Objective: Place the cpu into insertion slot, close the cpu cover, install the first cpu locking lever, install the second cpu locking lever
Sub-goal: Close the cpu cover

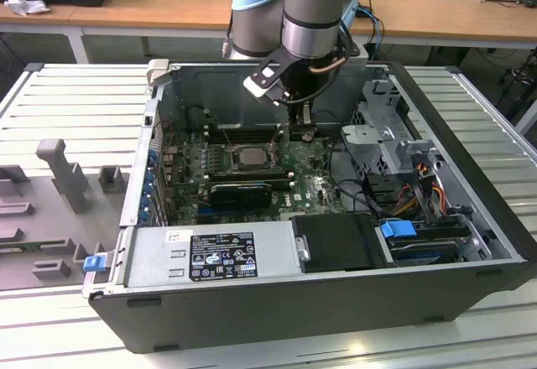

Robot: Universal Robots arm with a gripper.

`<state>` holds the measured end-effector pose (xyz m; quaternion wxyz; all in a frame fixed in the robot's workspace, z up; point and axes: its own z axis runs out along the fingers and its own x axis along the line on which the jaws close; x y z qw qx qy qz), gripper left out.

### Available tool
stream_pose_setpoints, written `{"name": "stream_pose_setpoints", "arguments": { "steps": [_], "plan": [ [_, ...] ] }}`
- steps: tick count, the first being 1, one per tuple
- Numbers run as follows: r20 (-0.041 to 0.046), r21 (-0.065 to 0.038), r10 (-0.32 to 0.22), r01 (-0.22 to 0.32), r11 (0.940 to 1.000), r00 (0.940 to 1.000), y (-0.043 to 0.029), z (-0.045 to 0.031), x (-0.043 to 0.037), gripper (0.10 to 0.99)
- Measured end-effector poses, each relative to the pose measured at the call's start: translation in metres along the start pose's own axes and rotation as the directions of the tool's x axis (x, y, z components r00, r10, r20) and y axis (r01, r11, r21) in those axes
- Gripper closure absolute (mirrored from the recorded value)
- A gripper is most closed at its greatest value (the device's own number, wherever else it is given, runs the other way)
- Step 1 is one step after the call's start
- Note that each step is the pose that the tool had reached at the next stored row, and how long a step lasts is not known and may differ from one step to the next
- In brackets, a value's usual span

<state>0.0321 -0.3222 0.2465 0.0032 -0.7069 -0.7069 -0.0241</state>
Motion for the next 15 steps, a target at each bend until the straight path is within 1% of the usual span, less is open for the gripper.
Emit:
{"name": "stream_pose_setpoints", "arguments": {
  "steps": [4,9,15],
  "plan": [
    [0.0,0.0,0.0,0.0,1.0,1.0,-0.0051,-0.0001,0.0,0.98],
    [-0.0001,0.0,0.0,0.0,1.0,1.0,-0.0133,-0.0004,0.0,0.98],
    [-0.0001,0.0,0.0,0.0,1.0,1.0,-0.0202,-0.0004,0.0,0.98]
  ]
}}
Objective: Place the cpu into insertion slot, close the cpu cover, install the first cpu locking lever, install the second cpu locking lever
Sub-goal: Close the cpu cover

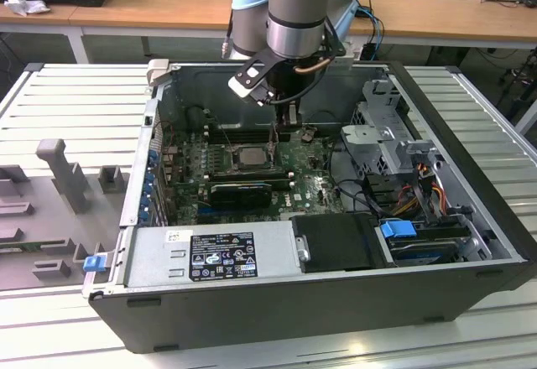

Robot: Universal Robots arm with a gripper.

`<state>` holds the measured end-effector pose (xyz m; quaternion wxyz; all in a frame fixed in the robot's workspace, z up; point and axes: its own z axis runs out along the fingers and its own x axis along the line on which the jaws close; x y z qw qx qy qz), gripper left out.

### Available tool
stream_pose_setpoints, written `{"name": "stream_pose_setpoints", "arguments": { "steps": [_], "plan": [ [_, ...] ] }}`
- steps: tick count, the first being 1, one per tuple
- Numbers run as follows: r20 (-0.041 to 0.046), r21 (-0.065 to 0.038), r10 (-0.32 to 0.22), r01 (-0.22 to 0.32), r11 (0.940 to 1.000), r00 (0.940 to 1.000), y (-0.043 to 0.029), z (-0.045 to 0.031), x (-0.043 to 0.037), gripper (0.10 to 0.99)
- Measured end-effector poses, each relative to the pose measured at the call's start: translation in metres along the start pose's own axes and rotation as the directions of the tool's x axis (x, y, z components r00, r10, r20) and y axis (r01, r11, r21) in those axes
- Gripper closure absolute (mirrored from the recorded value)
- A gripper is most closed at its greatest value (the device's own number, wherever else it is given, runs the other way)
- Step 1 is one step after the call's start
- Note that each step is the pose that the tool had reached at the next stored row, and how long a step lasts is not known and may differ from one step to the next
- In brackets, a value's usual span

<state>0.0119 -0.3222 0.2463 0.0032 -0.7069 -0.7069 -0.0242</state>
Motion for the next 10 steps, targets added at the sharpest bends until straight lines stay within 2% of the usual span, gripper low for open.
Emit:
{"name": "stream_pose_setpoints", "arguments": {
  "steps": [6,10],
  "plan": [
    [-0.0002,0.0,0.0,0.0,1.0,1.0,-0.0077,0.0013,0.0,0.98],
    [0.0,0.0,0.0,0.0,1.0,1.0,-0.0104,0.0081,-0.0003,0.98]
  ]
}}
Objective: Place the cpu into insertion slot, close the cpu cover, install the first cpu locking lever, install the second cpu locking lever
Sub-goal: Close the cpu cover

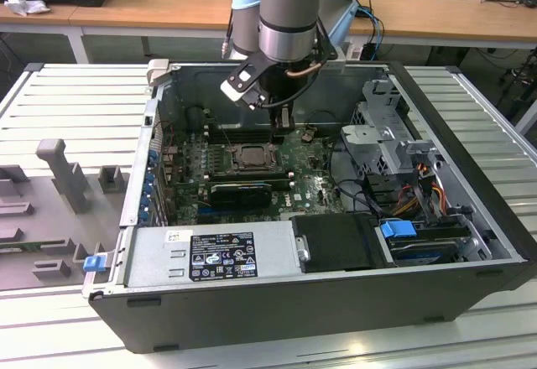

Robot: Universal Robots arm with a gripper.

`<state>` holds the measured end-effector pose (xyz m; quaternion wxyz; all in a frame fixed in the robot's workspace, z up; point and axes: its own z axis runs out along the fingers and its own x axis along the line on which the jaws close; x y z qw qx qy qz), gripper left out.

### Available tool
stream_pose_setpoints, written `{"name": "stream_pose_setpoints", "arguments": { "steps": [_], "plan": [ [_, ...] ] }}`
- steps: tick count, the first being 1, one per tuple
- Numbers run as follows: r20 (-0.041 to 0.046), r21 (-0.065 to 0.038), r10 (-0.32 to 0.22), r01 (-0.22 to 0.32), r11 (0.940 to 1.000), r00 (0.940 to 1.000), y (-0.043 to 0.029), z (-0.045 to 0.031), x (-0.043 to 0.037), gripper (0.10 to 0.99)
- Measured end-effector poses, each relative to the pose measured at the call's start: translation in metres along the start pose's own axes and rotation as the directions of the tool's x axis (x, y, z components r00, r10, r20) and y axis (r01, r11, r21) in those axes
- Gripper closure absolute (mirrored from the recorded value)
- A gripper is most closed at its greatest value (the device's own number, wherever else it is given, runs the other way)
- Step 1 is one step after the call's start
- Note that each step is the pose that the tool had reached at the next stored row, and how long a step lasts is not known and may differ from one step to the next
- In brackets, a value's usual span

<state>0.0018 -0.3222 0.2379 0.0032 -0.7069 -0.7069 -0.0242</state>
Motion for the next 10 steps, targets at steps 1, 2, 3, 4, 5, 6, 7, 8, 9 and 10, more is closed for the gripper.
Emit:
{"name": "stream_pose_setpoints", "arguments": {
  "steps": [1,2,3,4,5,6,7,8,9,10],
  "plan": [
    [0.0,0.0,0.0,0.0,1.0,1.0,-0.0011,0.0014,-0.0001,0.98],
    [-0.0001,0.0,-0.001,0.001,1.0,1.0,-0.0031,0.0029,-0.0002,0.98],
    [-0.0006,0.0,-0.002,0.002,1.0,1.0,-0.0073,0.0046,-0.0002,0.98],
    [-0.0013,0.001,-0.002,0.002,1.0,1.0,-0.0103,0.005,-0.0003,0.98],
    [-0.0018,0.001,-0.002,0.002,1.0,1.0,-0.0128,0.0051,-0.0003,0.98],
    [-0.002,0.001,-0.002,0.002,1.0,1.0,-0.0148,0.0052,-0.0003,0.98],
    [-0.0022,0.001,-0.002,0.002,1.0,1.0,-0.0166,0.0053,-0.0003,0.98],
    [-0.0023,0.001,-0.002,0.002,1.0,1.0,-0.0187,0.0054,-0.0002,0.98],
    [-0.0024,0.001,-0.002,0.002,1.0,1.0,-0.0196,0.0054,-0.0002,0.98],
    [-0.0025,0.001,-0.002,0.002,1.0,1.0,-0.0203,0.0055,-0.0002,0.98]
  ]
}}
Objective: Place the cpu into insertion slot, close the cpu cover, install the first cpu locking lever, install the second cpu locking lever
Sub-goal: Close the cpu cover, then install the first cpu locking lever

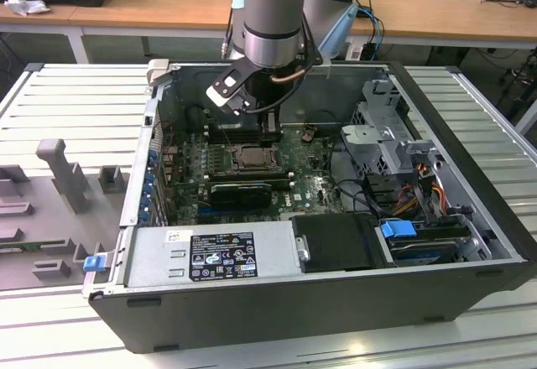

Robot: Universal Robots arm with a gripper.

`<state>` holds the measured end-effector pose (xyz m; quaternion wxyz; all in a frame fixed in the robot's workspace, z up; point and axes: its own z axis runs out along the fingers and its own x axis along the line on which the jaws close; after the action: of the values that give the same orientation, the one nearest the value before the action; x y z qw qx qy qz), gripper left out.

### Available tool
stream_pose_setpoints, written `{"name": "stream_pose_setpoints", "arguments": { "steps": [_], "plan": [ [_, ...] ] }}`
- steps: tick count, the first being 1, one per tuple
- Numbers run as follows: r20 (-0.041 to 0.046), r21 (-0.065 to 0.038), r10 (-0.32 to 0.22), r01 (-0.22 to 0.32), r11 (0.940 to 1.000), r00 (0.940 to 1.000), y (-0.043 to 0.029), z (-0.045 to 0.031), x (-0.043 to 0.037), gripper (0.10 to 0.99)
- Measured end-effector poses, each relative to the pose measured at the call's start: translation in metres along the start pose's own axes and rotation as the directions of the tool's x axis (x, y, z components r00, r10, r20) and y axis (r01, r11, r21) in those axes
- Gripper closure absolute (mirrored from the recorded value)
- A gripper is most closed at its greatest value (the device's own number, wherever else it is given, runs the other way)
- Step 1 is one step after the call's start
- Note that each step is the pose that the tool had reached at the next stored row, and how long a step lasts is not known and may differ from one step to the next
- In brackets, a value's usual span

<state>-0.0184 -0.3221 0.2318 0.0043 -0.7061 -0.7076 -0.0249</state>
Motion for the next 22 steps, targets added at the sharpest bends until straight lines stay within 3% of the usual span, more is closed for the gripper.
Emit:
{"name": "stream_pose_setpoints", "arguments": {
  "steps": [10,13,16,17,19,22],
  "plan": [
    [0.0004,0.0,0.0,0.0,1.0,1.0,-0.0056,-0.0012,-0.0001,0.98],
    [0.0001,0.0,0.0,0.0,1.0,1.0,-0.0053,-0.0086,0.0003,0.98],
    [0.0002,0.0,0.0,0.0,1.0,1.0,-0.0048,-0.0256,0.001,0.98],
    [-0.0001,0.0,-0.006,0.006,1.0,1.0,-0.0047,-0.0285,0.0012,0.98],
    [-0.003,0.004,-0.105,0.105,0.9945,0.9945,-0.0047,-0.0285,0.0011,0.98],
    [-0.0042,0.008,-0.136,0.136,0.9907,0.9907,-0.0049,-0.0276,0.0011,0.98]
  ]
}}
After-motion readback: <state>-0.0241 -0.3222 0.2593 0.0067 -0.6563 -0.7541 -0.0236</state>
